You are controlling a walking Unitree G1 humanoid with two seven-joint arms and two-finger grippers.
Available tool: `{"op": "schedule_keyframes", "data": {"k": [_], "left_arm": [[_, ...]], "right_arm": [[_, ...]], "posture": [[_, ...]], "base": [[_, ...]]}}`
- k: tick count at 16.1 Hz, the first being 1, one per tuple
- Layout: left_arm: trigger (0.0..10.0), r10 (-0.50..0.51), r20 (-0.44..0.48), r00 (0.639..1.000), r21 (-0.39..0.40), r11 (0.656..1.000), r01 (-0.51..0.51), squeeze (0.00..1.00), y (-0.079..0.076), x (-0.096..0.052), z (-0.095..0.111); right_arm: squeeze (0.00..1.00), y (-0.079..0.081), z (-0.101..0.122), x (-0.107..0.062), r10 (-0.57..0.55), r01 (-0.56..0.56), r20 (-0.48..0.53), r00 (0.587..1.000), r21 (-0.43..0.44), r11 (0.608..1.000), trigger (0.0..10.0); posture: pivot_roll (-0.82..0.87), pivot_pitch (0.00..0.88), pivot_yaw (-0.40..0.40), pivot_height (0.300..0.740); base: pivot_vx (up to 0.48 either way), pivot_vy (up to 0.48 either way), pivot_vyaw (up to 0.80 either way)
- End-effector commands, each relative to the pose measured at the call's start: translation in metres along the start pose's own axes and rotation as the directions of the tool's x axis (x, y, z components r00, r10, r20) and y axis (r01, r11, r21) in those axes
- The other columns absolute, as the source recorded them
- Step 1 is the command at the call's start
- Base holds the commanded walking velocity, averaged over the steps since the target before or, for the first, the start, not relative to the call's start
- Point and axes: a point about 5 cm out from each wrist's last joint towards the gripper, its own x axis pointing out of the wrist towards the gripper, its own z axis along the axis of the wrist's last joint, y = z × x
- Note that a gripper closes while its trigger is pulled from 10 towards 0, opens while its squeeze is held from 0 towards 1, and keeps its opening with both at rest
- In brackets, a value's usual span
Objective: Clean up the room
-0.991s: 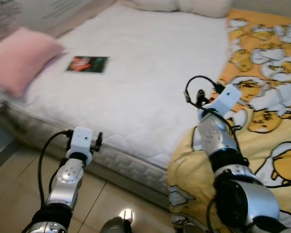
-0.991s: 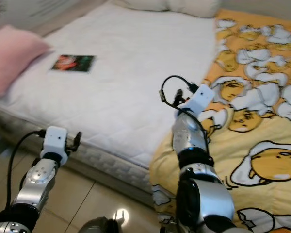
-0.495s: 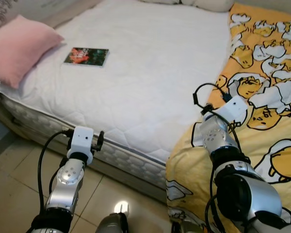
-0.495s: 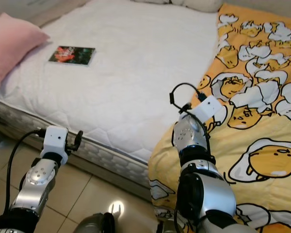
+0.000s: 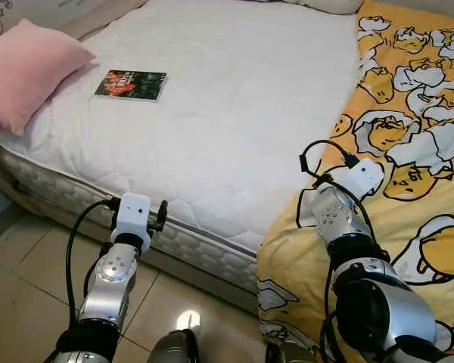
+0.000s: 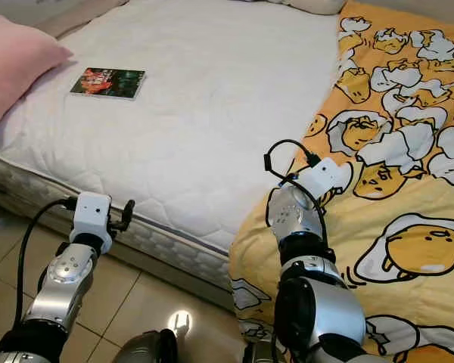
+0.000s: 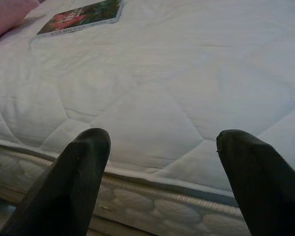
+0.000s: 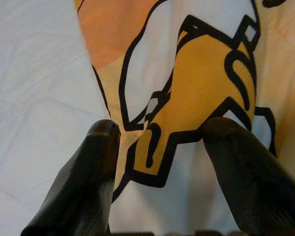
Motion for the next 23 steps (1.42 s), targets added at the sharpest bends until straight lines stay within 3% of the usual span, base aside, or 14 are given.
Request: {"op": "schedule_keyframes", "data": {"k": [1,2,8,12,13,14,17,19,20,21,23], "left_arm": [[10.0,-0.005,-0.009,1.000,-0.008,1.000,0.005,0.00,-0.002,0.002,0.000],[10.0,-0.006,-0.010,1.000,-0.008,1.000,0.006,0.00,-0.002,0.002,0.000],[10.0,-0.004,-0.012,1.000,-0.015,1.000,0.004,0.00,-0.005,0.003,0.000],[10.0,-0.013,-0.017,1.000,0.003,1.000,0.013,0.00,-0.003,-0.007,-0.005],[10.0,-0.015,-0.022,1.000,0.011,1.000,0.015,0.00,-0.002,-0.010,-0.007],[10.0,-0.013,-0.022,1.000,0.016,1.000,0.014,0.00,0.000,-0.012,-0.007],[10.0,-0.007,-0.024,1.000,0.031,0.999,0.008,0.00,0.005,-0.017,-0.009],[10.0,-0.007,-0.026,1.000,0.032,0.999,0.008,0.00,0.006,-0.017,-0.008],[10.0,-0.002,-0.019,1.000,0.030,1.000,0.003,0.00,0.005,-0.016,-0.005],[10.0,-0.001,-0.008,1.000,0.033,0.999,0.002,0.00,0.004,-0.014,-0.002],[10.0,-0.002,-0.003,1.000,0.033,0.999,0.002,0.00,0.003,-0.013,-0.001]], "right_arm": [[0.00,-0.005,0.001,0.003,-0.036,0.036,-0.026,0.999,0.012,0.999,10.0],[1.00,-0.010,0.003,0.004,-0.057,0.057,-0.013,0.998,-0.005,0.998,10.0],[1.00,-0.023,-0.001,0.010,-0.092,0.091,-0.012,0.996,-0.070,0.993,10.0],[1.00,-0.037,-0.011,0.016,-0.033,0.022,-0.068,0.997,-0.147,0.989,10.0],[1.00,-0.038,-0.008,0.017,-0.003,-0.002,-0.029,1.000,-0.173,0.985,10.0],[0.00,-0.038,-0.004,0.018,0.020,-0.023,-0.015,1.000,-0.204,0.979,10.0],[0.00,-0.042,-0.003,0.021,0.065,-0.066,-0.011,0.998,-0.291,0.954,10.0],[0.00,-0.043,-0.004,0.021,0.071,-0.072,-0.013,0.997,-0.300,0.951,10.0],[0.00,-0.041,-0.010,0.021,0.118,-0.130,-0.055,0.991,-0.355,0.926,6.1],[0.00,-0.043,-0.018,0.020,0.134,-0.165,-0.108,0.985,-0.379,0.911,0.0],[0.00,-0.050,-0.032,0.019,0.122,-0.189,-0.183,0.976,-0.416,0.890,0.0]], "posture": [[0.06,0.102,-0.021,0.740],[0.06,0.099,-0.022,0.740],[0.05,0.100,-0.025,0.740],[0.07,0.147,-0.010,0.740],[0.08,0.157,-0.006,0.740],[0.09,0.167,-0.001,0.740],[0.11,0.163,-0.005,0.740],[0.11,0.163,-0.005,0.740],[0.12,0.149,-0.014,0.740],[0.12,0.146,-0.016,0.740],[0.12,0.146,-0.023,0.740]], "base": [[0.000,0.000,0.00],[0.000,0.000,0.00],[0.000,0.000,0.00],[0.000,0.000,0.00],[0.000,0.000,0.00],[0.000,0.000,0.00],[0.000,0.000,0.00],[0.000,0.000,0.00],[0.000,0.000,0.00],[0.000,0.000,0.00],[0.000,0.000,0.00]]}}
